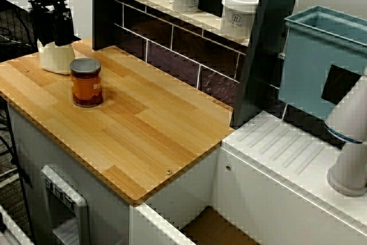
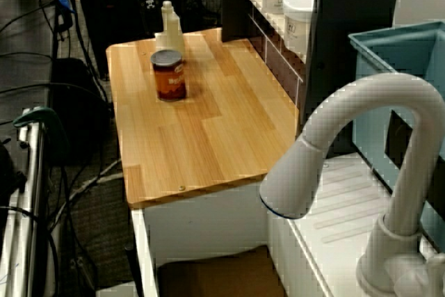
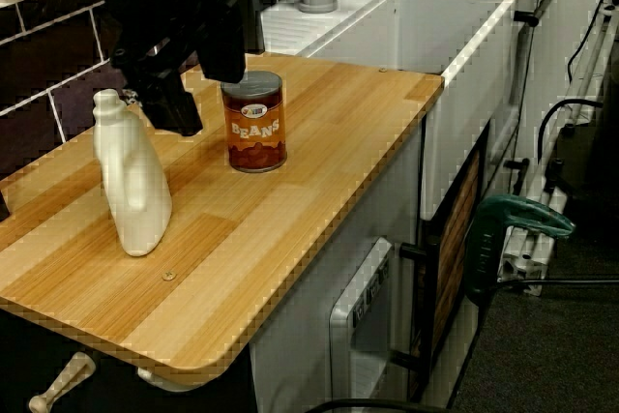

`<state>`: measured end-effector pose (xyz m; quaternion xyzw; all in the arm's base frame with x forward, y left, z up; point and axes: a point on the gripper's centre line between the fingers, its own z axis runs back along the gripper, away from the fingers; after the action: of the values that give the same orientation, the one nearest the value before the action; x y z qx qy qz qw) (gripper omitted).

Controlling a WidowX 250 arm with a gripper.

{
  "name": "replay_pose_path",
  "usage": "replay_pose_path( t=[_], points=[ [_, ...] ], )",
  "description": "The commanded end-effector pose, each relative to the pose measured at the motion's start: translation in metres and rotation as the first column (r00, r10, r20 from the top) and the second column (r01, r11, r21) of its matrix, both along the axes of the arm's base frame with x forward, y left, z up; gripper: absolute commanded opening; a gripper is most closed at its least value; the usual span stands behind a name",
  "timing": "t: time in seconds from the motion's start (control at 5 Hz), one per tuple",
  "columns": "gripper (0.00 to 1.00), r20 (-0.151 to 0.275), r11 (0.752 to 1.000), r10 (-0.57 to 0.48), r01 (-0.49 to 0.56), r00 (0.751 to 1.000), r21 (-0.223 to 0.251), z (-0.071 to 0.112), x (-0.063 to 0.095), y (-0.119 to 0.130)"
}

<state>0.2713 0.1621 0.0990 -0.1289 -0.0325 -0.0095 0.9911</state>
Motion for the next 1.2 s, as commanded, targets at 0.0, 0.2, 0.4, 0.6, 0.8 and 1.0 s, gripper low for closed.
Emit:
replay_pose_path(
  t=[0.0,0.2,0.4,0.6,0.8,1.0],
  points=[
    [1.0,0.024,0.997,0.017,-0.019,1.0,0.071,-0.009,0.0,0.016],
    [1.0,0.016,0.997,0.022,-0.023,1.0,0.077,-0.018,-0.001,0.013],
    [1.0,0.012,0.996,0.018,-0.019,1.0,0.089,-0.026,-0.002,0.008],
    [1.0,0.01,0.995,0.01,-0.011,1.0,0.099,-0.031,-0.002,0.003],
    [1.0,0.004,0.995,0.003,-0.003,1.0,0.101,-0.038,-0.001,-0.004],
    [1.0,-0.001,0.997,0.009,-0.008,1.0,0.079,-0.041,-0.001,-0.017]
  ],
)
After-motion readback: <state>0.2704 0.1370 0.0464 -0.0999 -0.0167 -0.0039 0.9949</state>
